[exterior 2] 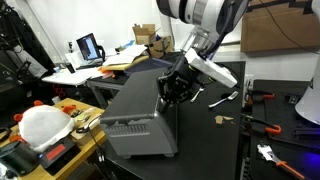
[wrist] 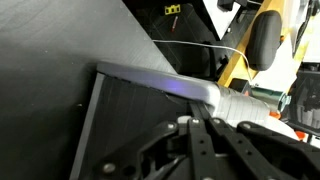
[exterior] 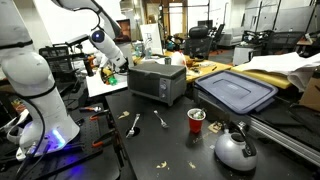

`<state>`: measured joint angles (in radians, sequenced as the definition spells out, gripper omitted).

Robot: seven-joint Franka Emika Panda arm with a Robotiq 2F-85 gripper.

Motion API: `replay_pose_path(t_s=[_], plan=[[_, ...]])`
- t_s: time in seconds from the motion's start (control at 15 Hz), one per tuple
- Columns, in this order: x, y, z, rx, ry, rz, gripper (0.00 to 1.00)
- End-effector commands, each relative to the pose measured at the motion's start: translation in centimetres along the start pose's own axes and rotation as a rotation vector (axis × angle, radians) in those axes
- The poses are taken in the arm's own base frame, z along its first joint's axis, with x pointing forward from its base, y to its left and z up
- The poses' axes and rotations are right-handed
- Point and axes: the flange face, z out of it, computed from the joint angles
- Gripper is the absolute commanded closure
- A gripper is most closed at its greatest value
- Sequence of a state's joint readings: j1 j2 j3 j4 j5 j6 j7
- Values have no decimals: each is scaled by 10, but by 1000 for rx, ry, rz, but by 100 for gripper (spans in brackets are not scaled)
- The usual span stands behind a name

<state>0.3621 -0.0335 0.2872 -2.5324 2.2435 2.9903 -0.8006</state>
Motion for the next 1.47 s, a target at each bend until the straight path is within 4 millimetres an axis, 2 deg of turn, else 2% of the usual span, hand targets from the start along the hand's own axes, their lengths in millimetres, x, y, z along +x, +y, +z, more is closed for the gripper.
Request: replay_pose_path(t_s=[0.0,0.67,1.07,1.13,1.27,1.4], plan=[[-7,-14,39,22,-47,-1,100],[-6,-36,58,62,-25,-27,100],[1,-33,65,58,-11,-51,100],[3,-29,64,44,-11,-79,74],[8,-16,61,27,-12,-113,68],[12,8,56,-20,-34,-160,53]])
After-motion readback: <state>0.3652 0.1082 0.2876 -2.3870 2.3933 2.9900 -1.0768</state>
